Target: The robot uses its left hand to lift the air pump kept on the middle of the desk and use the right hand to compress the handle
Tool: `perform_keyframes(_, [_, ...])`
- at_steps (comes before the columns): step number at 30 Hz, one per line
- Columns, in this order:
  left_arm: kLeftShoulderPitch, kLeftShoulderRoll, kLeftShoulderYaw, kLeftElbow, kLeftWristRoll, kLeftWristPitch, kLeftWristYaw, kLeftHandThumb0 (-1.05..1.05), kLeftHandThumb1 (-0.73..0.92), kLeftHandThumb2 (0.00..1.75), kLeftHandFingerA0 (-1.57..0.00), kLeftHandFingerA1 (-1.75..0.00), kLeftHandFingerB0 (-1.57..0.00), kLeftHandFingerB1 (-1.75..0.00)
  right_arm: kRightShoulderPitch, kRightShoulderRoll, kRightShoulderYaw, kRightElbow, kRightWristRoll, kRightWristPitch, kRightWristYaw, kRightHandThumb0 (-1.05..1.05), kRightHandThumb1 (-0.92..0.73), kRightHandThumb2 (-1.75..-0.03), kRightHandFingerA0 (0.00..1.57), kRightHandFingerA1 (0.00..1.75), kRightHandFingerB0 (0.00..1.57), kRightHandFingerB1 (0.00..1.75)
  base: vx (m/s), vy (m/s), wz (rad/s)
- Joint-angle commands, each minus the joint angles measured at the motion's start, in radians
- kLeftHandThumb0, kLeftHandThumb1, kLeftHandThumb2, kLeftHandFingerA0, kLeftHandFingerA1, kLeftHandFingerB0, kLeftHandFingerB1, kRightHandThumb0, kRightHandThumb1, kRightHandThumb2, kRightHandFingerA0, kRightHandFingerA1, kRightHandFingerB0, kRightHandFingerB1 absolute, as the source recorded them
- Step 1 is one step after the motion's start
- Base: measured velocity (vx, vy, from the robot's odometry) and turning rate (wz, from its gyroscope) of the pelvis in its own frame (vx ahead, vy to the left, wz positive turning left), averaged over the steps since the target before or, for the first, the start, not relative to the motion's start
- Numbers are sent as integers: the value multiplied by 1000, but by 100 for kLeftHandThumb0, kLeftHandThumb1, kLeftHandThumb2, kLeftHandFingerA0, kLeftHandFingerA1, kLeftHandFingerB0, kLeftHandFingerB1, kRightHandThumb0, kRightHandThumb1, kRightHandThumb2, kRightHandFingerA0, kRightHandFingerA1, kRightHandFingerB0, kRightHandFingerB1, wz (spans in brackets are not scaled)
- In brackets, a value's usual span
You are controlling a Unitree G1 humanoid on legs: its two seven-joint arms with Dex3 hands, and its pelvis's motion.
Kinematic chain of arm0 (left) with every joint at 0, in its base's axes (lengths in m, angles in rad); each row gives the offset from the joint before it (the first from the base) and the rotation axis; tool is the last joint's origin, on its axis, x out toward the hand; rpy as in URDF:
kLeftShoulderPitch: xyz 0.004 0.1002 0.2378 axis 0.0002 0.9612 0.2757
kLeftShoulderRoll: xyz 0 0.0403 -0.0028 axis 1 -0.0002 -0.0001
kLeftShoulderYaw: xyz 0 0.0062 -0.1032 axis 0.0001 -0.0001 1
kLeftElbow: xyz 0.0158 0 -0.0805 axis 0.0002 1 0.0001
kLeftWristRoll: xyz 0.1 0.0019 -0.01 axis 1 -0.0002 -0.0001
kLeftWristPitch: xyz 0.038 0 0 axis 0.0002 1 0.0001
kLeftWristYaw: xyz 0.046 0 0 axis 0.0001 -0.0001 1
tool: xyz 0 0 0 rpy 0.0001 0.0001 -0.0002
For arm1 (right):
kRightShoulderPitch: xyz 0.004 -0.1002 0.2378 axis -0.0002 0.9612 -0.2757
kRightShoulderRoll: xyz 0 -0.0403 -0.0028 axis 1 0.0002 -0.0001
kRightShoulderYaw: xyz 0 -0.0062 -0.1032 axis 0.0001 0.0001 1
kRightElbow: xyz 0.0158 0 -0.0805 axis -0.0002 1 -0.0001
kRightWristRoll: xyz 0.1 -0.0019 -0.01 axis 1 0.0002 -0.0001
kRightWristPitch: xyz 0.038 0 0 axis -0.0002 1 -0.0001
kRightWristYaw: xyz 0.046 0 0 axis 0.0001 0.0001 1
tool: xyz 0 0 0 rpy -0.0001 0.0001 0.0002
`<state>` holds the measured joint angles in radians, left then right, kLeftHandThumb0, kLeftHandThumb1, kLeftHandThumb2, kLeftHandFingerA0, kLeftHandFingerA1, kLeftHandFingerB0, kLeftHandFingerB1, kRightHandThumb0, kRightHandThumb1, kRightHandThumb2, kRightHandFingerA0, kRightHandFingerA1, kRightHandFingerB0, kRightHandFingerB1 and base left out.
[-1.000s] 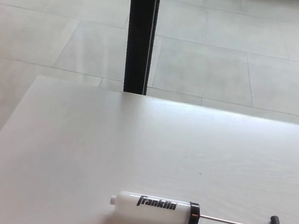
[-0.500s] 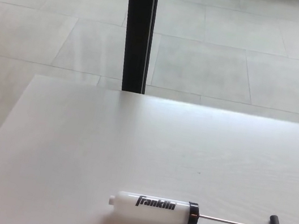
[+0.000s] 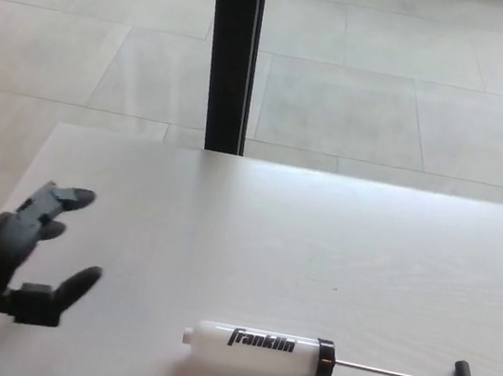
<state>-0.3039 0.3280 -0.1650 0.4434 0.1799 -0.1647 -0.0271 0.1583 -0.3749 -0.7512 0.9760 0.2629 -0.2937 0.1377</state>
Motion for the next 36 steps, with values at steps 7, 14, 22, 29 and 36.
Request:
perform_keyframes(7, [-194, -128, -375, 37, 392, -74, 116, -104, 59, 110, -1, -81, -4, -68, -12, -15, -11, -26, 63, -4, 12, -48, -60, -60, 82, 84, 41, 35, 0, 0, 0])
perform_keyframes(14, [-213, -131, -444, 68, 428, -85, 157, -105, 53, 104, -2, -81, -2, -65, -30, -27, 1, -2, 46, -15, 1, -49, -60, -58, 75, 73, 42, 34, 0, 0, 0])
perform_keyframes(22, [-239, -114, -529, 67, 501, -77, 183, -105, 78, 69, 0, -76, 0, -60, -35, -33, 0, 2, 53, -23, 10, -49, -58, -58, 75, 71, 43, 35, 0, 0, 0])
perform_keyframes(29, [-258, -90, -598, 22, 611, -16, 213, -105, 81, 71, 0, -62, 0, -53, -49, -31, -1, -16, 60, -8, 4, -57, -46, -83, 73, 80, 39, 50, 0, 0, 0])
perform_keyframes(36, [-242, -103, -588, 38, 602, -8, 234, -105, 78, 70, 0, -87, 0, -66, -42, -32, 5, -48, 54, -5, -1, -50, -60, -57, 81, 98, 43, 34, 0, 0, 0])
